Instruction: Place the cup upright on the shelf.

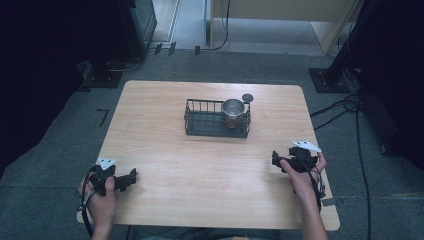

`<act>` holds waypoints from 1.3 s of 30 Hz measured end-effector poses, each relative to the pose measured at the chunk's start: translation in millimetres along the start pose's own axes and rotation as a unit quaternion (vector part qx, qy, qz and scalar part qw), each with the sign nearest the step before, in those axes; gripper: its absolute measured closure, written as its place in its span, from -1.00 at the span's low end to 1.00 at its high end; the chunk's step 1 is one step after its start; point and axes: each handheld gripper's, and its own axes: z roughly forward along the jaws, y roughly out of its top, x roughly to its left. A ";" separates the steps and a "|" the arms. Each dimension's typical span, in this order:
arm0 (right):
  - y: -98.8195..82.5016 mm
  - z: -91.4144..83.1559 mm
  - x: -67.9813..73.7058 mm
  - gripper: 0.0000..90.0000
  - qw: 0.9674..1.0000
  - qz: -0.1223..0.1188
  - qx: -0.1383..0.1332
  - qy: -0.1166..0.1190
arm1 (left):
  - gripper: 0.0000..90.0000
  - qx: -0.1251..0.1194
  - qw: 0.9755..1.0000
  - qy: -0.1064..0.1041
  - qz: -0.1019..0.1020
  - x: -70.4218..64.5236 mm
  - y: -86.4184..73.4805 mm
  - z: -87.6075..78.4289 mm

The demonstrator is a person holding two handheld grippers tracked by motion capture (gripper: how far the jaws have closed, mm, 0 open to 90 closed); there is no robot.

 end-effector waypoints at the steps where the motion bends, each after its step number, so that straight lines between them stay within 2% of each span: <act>1: -2.5 -1.0 -2.2 -1.00 1.000 0.002 0.000 -0.001 | -1.00 0.000 1.000 0.000 0.000 0.0 0.0 0.0; 16: -35.1 -19.9 -32.4 -1.00 1.000 0.017 0.010 -0.021 | -1.00 0.000 1.000 0.000 0.000 0.0 0.0 0.0; 33: -60.1 -32.7 -50.7 -1.00 0.999 0.025 0.022 -0.033 | -1.00 0.000 1.000 0.000 0.000 0.0 0.0 0.0; 39: -66.1 -36.6 -51.1 -1.00 0.999 0.009 0.021 -0.034 | -1.00 0.000 1.000 0.000 0.000 0.0 -0.1 0.0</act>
